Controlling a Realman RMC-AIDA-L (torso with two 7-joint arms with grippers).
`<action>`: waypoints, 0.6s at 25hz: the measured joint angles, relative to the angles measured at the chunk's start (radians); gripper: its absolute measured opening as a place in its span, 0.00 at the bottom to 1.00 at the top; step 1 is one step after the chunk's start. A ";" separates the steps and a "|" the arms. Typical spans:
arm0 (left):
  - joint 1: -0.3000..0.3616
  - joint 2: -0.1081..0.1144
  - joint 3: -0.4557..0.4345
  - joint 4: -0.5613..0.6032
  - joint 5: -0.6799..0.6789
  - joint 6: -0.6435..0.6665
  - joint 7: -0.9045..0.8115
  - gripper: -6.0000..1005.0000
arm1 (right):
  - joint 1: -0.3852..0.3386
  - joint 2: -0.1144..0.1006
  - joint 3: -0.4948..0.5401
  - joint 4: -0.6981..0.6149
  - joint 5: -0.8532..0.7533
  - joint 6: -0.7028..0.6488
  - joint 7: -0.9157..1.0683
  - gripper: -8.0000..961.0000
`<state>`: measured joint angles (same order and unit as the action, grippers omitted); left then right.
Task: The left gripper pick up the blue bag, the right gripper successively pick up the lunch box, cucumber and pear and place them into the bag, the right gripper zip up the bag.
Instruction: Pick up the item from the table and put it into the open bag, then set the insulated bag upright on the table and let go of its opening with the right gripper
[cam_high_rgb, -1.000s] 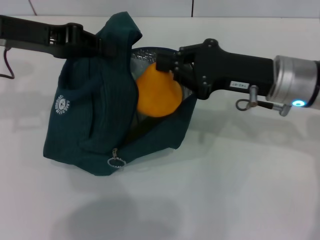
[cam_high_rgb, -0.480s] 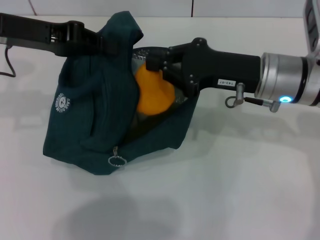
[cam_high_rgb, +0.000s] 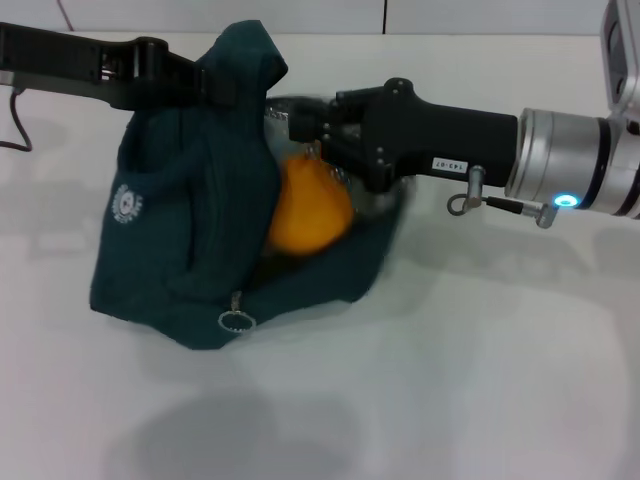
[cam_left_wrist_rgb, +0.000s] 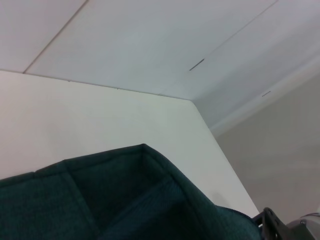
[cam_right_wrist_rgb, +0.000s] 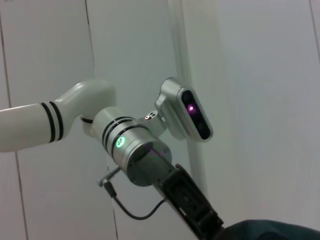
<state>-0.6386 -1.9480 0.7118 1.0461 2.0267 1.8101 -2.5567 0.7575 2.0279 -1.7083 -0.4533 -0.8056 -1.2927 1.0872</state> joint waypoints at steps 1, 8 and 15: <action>0.000 0.000 0.000 0.000 0.000 0.000 0.000 0.05 | -0.001 0.000 0.000 0.002 0.007 0.001 0.001 0.10; 0.004 0.000 -0.001 0.000 0.000 0.000 0.001 0.05 | -0.032 0.000 0.009 -0.003 0.056 0.005 0.003 0.21; 0.021 0.002 -0.003 0.004 -0.001 0.000 0.000 0.05 | -0.160 -0.016 0.100 -0.015 0.171 0.001 0.171 0.42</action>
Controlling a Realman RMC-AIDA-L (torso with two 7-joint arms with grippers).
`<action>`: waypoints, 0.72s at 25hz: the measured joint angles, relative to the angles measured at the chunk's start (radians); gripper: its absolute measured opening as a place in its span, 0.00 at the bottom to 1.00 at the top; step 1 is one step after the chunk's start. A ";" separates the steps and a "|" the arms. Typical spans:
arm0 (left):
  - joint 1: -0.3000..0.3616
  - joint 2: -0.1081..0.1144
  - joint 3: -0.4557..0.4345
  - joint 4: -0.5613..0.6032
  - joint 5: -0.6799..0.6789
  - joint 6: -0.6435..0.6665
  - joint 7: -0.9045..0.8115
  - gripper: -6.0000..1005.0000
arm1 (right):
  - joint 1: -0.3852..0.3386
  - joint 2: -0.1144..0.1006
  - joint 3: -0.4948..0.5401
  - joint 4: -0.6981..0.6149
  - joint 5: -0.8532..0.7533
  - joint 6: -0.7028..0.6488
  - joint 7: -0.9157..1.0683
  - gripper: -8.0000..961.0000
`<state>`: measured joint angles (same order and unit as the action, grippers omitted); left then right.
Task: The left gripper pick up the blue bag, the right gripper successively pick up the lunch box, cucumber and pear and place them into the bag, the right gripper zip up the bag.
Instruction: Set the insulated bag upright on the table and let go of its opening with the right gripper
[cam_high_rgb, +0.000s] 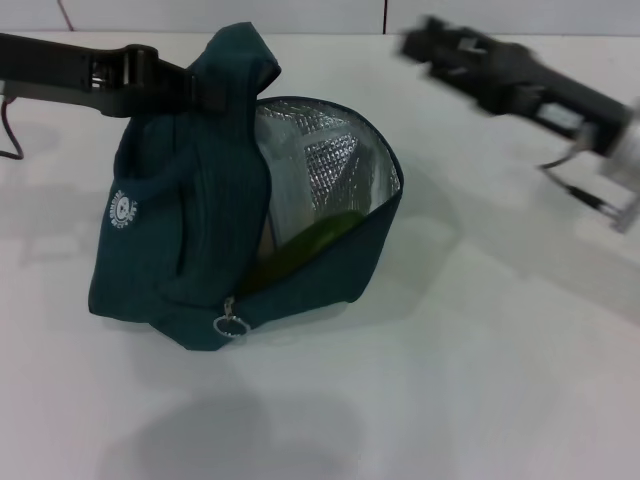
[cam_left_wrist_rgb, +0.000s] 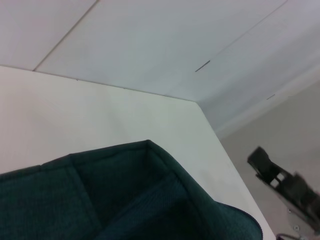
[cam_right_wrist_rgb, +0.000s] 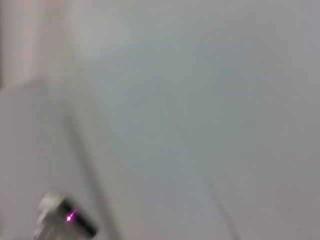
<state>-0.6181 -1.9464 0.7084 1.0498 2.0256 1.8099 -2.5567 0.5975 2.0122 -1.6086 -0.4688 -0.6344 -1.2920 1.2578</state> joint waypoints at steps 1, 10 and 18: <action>0.000 0.000 0.000 0.000 0.000 0.000 0.000 0.05 | -0.029 -0.003 0.029 0.000 0.000 -0.001 0.060 0.45; -0.006 0.001 0.000 -0.002 -0.001 0.000 0.000 0.05 | -0.099 -0.038 0.048 0.097 -0.072 -0.045 0.547 0.57; -0.012 -0.005 0.006 -0.001 -0.001 0.000 0.001 0.05 | -0.024 0.001 0.042 0.199 -0.185 -0.044 0.693 0.57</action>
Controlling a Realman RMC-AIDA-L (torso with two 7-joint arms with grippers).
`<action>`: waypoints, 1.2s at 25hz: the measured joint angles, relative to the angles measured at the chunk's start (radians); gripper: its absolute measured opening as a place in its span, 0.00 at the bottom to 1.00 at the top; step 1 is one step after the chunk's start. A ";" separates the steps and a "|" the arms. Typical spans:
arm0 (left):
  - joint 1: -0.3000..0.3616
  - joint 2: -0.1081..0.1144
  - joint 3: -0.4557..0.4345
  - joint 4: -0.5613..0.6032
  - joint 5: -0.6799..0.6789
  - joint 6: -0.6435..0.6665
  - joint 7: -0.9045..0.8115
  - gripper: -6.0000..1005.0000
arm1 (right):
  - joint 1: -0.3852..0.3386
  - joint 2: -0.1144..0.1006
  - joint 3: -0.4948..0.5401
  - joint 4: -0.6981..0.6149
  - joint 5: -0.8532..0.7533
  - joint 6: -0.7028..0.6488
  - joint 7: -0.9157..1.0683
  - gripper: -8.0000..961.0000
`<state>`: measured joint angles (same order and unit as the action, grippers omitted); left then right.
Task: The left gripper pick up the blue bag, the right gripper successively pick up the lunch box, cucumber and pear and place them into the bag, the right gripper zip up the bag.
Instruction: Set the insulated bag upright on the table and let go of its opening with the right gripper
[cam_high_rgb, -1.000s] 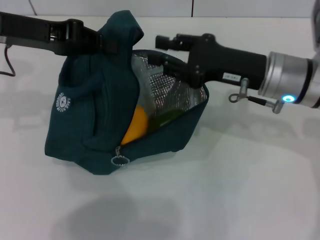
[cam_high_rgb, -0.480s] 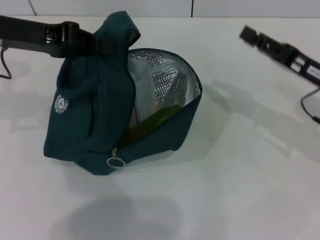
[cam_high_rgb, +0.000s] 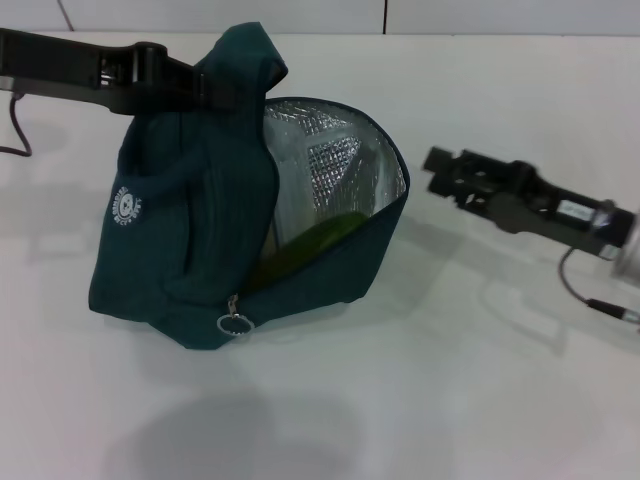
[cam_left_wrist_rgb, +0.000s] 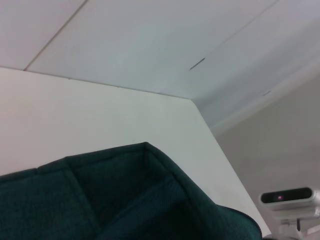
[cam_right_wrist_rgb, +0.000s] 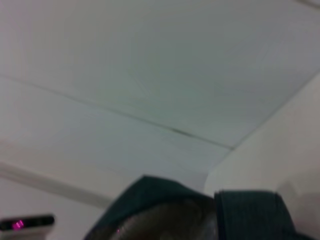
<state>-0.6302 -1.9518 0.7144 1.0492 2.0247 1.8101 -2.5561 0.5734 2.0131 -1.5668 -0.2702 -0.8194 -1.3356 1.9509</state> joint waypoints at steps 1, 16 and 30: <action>-0.002 0.000 0.001 0.000 0.000 0.000 0.000 0.05 | 0.010 0.004 -0.012 0.005 -0.005 0.009 0.003 0.57; -0.005 -0.004 0.004 0.002 0.000 0.002 0.006 0.05 | 0.126 0.015 -0.166 -0.002 0.002 0.144 0.020 0.57; -0.001 -0.005 0.005 0.003 0.000 0.006 0.008 0.05 | 0.072 0.010 -0.168 -0.066 0.005 0.135 -0.051 0.18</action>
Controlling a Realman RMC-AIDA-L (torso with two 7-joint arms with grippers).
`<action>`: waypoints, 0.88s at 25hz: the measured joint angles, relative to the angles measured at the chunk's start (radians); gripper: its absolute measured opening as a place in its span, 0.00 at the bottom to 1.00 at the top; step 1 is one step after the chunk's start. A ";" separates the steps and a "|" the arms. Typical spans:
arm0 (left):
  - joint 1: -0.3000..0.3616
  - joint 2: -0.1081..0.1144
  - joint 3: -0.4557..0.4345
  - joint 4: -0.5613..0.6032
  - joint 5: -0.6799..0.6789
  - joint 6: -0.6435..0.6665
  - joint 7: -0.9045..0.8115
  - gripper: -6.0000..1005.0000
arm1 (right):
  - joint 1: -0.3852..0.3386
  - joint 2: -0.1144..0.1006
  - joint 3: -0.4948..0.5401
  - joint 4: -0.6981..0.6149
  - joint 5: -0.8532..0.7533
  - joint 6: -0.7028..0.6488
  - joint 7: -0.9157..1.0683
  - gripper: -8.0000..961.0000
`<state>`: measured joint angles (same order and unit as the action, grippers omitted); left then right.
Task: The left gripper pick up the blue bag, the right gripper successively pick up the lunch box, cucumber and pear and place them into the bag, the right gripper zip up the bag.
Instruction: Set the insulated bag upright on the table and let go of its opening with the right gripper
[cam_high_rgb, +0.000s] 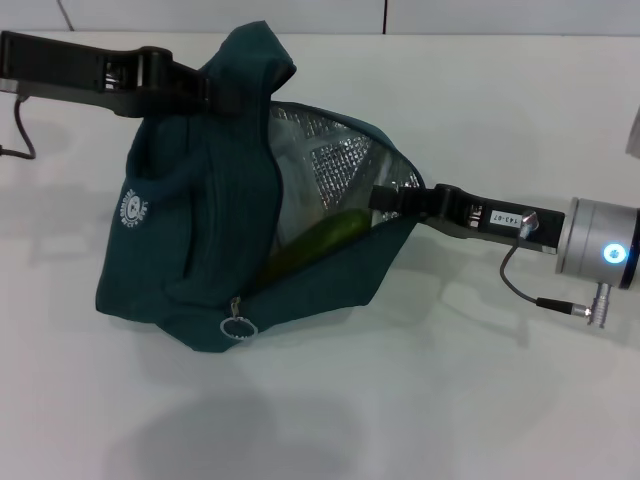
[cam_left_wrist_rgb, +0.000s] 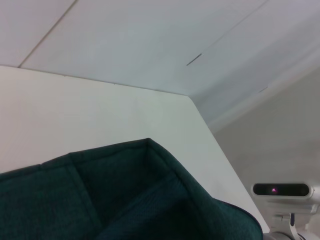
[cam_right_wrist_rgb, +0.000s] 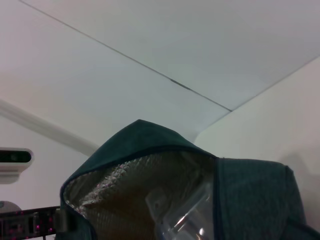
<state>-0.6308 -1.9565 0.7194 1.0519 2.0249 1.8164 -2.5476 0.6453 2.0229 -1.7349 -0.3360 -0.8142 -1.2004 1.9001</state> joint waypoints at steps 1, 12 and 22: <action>0.000 0.000 0.000 0.000 0.000 0.001 0.000 0.05 | 0.000 0.000 0.001 0.000 0.001 -0.003 -0.007 0.14; -0.008 -0.023 0.015 0.001 -0.040 0.046 -0.029 0.05 | -0.095 -0.063 0.136 -0.122 -0.008 -0.229 -0.159 0.06; -0.082 -0.106 0.070 -0.068 -0.071 0.015 -0.029 0.05 | -0.252 -0.151 0.250 -0.203 -0.057 -0.382 -0.166 0.05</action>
<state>-0.7123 -2.0623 0.7890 0.9840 1.9535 1.8314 -2.5768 0.3938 1.8720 -1.4849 -0.5387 -0.8708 -1.5828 1.7345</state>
